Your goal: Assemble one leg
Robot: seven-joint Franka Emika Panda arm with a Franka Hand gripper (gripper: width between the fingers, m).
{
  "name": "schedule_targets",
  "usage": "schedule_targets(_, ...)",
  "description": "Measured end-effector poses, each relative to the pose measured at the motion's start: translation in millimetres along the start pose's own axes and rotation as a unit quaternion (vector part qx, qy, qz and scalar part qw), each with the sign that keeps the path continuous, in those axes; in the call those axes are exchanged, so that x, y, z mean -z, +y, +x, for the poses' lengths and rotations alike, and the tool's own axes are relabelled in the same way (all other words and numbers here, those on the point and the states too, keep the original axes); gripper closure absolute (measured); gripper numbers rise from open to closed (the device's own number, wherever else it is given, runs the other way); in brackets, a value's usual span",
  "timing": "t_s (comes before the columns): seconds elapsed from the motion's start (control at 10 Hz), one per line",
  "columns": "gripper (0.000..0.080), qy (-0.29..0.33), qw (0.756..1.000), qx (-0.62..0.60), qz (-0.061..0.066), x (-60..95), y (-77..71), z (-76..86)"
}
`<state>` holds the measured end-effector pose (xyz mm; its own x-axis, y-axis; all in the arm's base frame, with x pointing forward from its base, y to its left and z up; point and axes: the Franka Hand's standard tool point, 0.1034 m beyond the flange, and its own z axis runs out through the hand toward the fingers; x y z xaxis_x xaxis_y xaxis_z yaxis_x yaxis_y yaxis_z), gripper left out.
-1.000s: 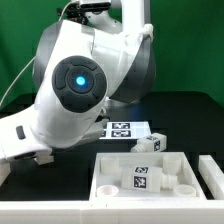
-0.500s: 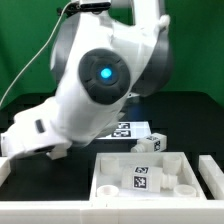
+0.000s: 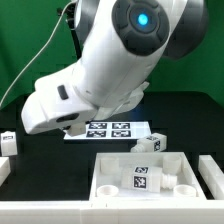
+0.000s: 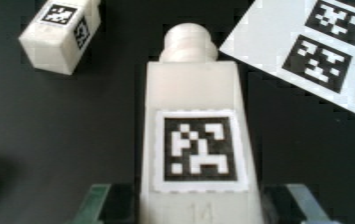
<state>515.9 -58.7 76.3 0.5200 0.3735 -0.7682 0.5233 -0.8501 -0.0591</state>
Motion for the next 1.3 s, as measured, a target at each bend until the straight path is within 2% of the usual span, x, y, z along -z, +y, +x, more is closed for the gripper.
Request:
schedule_targets(0.2,0.0515,0.084,0.996,-0.006,-0.014,9.5,8.6,7.9)
schedule_targets(0.4,0.0515,0.141,0.990,-0.003,-0.021,9.0,5.2,8.2)
schedule_targets(0.6,0.0515,0.194,0.981,-0.016,-0.002,37.9,-5.0,7.6)
schedule_targets(0.7,0.0515,0.217,0.976,-0.015,-0.001,55.0,-10.2,10.1)
schedule_targets(0.8,0.0515,0.251,0.968,-0.017,-0.008,72.3,-8.3,12.4)
schedule_targets(0.9,0.0515,0.275,0.961,-0.012,-0.016,82.9,-3.4,13.3)
schedule_targets(1.2,0.0515,0.366,0.929,-0.019,-0.043,83.6,10.2,15.0)
schedule_targets(1.3,0.0515,0.381,0.923,-0.025,-0.044,84.2,11.3,14.4)
